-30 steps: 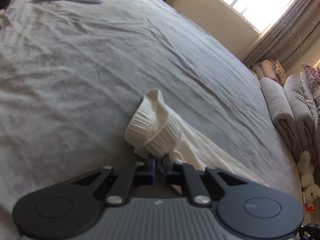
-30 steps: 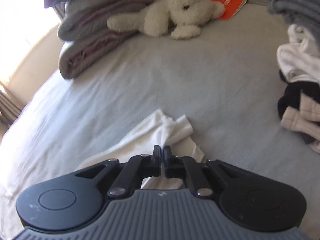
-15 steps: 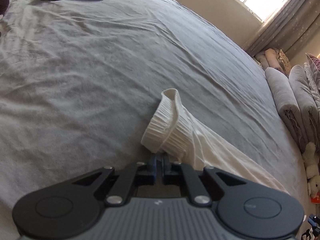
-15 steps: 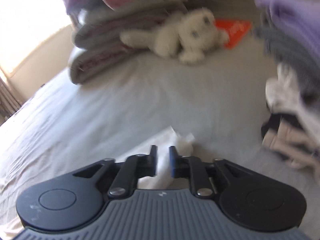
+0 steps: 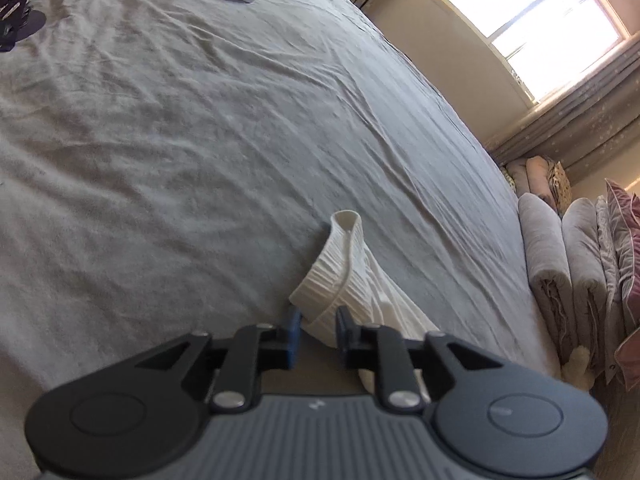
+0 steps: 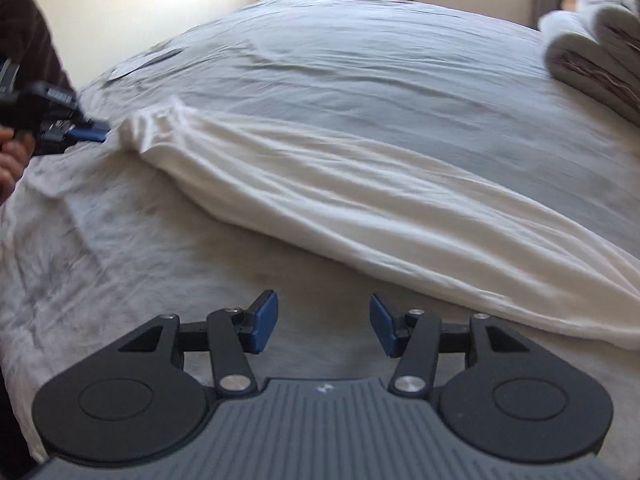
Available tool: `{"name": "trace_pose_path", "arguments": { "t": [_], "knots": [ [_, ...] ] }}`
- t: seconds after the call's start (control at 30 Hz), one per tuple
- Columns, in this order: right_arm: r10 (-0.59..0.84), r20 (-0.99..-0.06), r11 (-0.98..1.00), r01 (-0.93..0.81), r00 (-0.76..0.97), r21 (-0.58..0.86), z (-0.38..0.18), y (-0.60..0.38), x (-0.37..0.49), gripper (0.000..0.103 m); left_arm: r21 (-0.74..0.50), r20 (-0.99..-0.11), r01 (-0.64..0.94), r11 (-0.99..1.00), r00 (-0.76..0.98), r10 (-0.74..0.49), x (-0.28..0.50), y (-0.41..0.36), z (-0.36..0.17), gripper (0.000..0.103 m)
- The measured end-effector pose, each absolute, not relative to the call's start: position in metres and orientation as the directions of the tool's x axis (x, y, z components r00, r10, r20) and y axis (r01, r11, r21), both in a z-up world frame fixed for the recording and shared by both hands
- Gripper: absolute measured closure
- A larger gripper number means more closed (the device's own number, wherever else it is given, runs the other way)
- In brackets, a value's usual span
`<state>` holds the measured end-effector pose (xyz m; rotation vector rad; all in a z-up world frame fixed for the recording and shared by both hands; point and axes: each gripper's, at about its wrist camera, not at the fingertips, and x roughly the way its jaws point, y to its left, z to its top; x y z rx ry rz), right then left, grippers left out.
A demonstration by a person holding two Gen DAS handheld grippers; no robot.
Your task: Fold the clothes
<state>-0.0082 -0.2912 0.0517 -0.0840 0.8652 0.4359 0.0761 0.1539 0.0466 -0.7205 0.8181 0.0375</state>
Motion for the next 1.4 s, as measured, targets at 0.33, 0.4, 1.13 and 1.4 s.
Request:
{"name": "trace_pose_path", "arguments": {
  "t": [0.33,0.4,1.13,1.4],
  "knots": [
    [0.356,-0.713,0.886,-0.461,0.604,0.052,0.042,-0.249,0.0,0.048,-0.418,-0.605,-0.141,0.897,0.78,-0.159,0.091,0.129,0.053,0.044],
    [0.359,-0.706,0.879,-0.475,0.611,0.036,0.04,-0.244,0.0,0.048,-0.375,-0.596,-0.081,0.924,0.784,-0.172,0.092,0.115,0.051,0.044],
    [0.399,-0.565,0.883,-0.469,0.722,0.024,0.032,-0.213,0.005,0.048,-0.366,-0.627,0.001,0.931,0.739,-0.248,0.087,0.107,0.05,0.097],
    [0.39,-0.625,0.864,-0.503,0.676,-0.004,0.03,-0.198,-0.002,0.048,-0.281,-0.636,0.039,0.959,0.741,-0.216,0.085,0.089,0.047,0.064]
  ]
}}
